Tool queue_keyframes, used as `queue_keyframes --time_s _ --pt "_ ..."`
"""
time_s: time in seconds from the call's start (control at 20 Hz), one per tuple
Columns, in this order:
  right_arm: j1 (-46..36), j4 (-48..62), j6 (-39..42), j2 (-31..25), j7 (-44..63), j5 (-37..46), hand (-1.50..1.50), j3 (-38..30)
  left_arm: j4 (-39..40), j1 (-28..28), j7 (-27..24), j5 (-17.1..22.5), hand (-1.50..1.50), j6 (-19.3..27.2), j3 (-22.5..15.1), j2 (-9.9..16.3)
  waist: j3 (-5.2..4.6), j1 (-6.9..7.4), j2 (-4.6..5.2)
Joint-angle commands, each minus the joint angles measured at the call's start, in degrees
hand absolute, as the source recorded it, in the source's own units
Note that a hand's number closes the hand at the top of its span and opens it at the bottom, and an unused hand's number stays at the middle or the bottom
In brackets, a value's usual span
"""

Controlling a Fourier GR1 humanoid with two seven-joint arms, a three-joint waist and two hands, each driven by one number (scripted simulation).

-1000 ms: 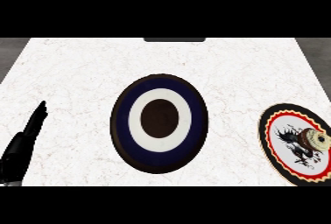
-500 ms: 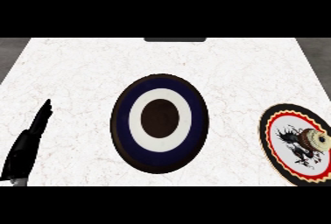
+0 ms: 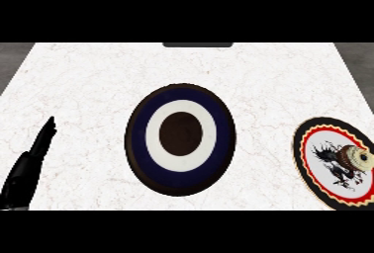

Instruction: Pick the cupcake from the plate and place it in the plate

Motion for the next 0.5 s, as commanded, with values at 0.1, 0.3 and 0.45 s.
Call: queue_keyframes --time_s 0.1,0.3,0.45 --pt "-5.1 6.3 6.6 -0.6 -0.8 2.1 -1.50 -1.2 1.5 -0.6 -0.8 -1.3 0.00 -3.0 2.7 -1.5 -0.03 -0.26 -0.04" --pt "-10.6 13.5 6.0 3.2 -4.5 6.3 -1.50 1.1 -1.6 1.5 1.1 -3.4 0.00 -2.7 1.9 -3.9 -0.01 0.06 -0.01" --pt "-11.7 15.5 6.4 4.5 -4.7 8.7 -1.50 1.2 -1.6 1.3 0.3 -4.3 0.00 -4.0 4.4 -3.6 -0.02 -0.03 -0.02"
